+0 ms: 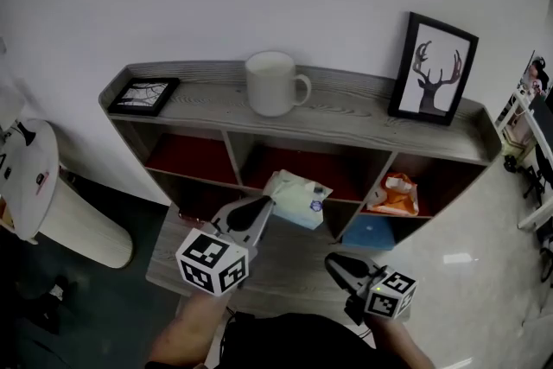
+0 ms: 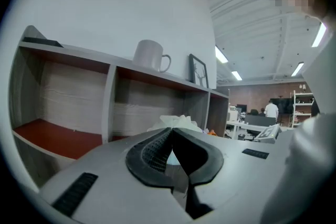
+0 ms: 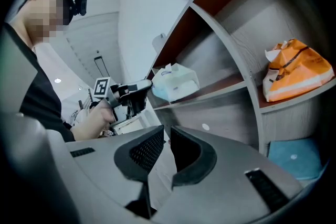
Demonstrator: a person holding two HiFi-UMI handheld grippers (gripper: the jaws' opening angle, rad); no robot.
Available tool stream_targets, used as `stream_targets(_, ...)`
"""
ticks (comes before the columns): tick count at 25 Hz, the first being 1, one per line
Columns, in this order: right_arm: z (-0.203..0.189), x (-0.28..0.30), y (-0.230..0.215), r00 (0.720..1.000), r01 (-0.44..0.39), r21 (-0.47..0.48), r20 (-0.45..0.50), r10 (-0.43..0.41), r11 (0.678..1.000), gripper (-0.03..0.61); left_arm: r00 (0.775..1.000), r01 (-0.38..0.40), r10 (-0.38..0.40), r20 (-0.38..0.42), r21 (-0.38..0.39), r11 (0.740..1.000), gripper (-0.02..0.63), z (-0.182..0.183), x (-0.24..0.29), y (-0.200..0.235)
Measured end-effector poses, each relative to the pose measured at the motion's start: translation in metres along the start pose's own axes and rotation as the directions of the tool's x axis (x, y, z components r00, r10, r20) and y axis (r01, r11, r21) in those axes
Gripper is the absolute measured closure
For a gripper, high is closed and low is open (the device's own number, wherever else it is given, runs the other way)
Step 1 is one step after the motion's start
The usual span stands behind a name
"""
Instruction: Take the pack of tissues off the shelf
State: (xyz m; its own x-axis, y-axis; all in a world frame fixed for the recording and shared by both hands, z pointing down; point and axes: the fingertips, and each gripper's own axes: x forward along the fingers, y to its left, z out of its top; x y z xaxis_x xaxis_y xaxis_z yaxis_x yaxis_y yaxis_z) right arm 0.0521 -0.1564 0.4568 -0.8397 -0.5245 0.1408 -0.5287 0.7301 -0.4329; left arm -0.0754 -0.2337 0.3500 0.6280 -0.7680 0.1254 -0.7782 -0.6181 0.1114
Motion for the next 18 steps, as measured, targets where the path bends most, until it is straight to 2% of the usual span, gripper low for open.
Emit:
stream_targets(5, 0.013, 0.026, 0.005, 0.999, 0.031, -0.015, 0.031, -0.03, 0.999, 0.558, 1.0, 0.017, -0.017, -0.001, 0.003, 1.0, 0.598, -0.011, -0.039, 0.013)
stream_targets(10, 0.003, 0.044, 0.018, 0.999, 0.036, -0.017, 0.0, -0.036, 0.999, 0.558, 1.0, -0.021, 0.022, -0.021, 0.045, 0.999, 0.598, -0.032, -0.064, 0.028)
stream_targets(18, -0.01, 0.067, 0.038, 0.998, 0.031, -0.02, -0.05, -0.032, 0.999, 0.558, 0.997, -0.035, 0.034, -0.068, -0.004, 0.999, 0.598, -0.075, -0.082, 0.038)
